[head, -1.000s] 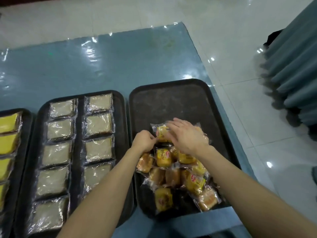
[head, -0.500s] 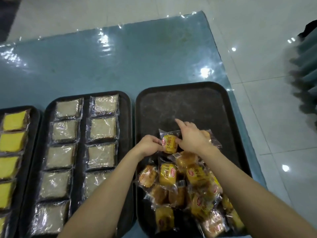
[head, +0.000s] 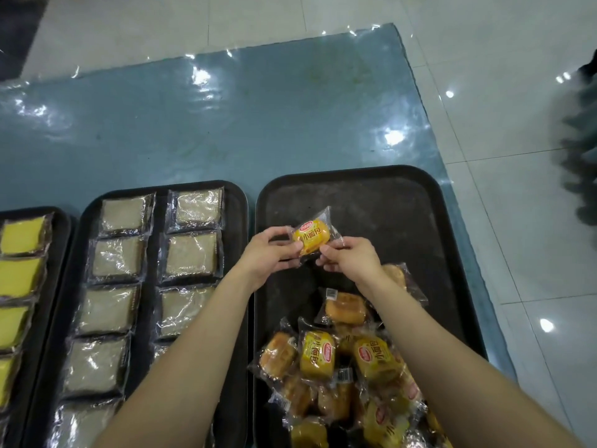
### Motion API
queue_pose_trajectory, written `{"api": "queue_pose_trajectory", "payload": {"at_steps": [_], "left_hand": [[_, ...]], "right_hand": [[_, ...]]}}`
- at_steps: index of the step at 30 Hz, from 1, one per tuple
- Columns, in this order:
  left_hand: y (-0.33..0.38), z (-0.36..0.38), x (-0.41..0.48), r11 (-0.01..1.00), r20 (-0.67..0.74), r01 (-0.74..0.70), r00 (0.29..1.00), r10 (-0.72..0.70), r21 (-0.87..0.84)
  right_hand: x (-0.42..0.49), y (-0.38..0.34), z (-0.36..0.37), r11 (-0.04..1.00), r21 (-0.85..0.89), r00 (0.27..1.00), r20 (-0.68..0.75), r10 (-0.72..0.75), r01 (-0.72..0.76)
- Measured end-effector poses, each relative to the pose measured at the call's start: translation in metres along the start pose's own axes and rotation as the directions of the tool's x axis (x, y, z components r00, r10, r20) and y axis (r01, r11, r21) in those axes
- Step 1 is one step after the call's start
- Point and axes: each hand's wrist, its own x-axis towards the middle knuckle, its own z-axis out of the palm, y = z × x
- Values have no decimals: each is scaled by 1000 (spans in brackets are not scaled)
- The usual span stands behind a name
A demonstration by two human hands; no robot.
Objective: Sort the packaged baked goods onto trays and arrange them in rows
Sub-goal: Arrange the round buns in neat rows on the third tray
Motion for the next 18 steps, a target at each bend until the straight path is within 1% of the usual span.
{"api": "queue_pose_trajectory", "payload": {"at_steps": [2, 4, 6, 7, 10, 12, 14, 16, 18], "left_hand": [[-1, -3, 4, 1000, -32, -23, 999, 23, 2], [-1, -7, 11, 998, -60, -39, 997, 42, 45], [1, -9, 17, 989, -87, -46, 995, 58, 139], [2, -10, 20, 980, -105, -42, 992, 63, 194], [12, -11, 25, 939, -142, -48, 985, 102, 339], [18, -10, 27, 891, -118, -73, 983, 139, 448], [22, -11, 28, 849, -63, -105, 985, 160, 518], [24, -10, 28, 864, -2, -121, 990, 140, 488], [23, -9, 28, 908, 41, -119, 993, 112, 403]], "right_hand": [[5, 4, -1, 997, -73, 1000, 18, 4, -3], [11, 4, -4, 998, -59, 999, 42, -6, 8], [16, 2, -7, 998, -57, 998, 53, -31, 34], [19, 0, -7, 995, -85, 997, 55, -46, 51], [28, -6, -5, 988, -147, 999, 1, -53, 52], [36, -11, -6, 980, -181, 995, -34, -90, 82], [45, -14, -7, 951, -275, 988, -22, -153, 141], [52, -16, -9, 925, -350, 986, -14, -165, 150], [58, -17, -8, 906, -396, 983, -38, -180, 151]]}}
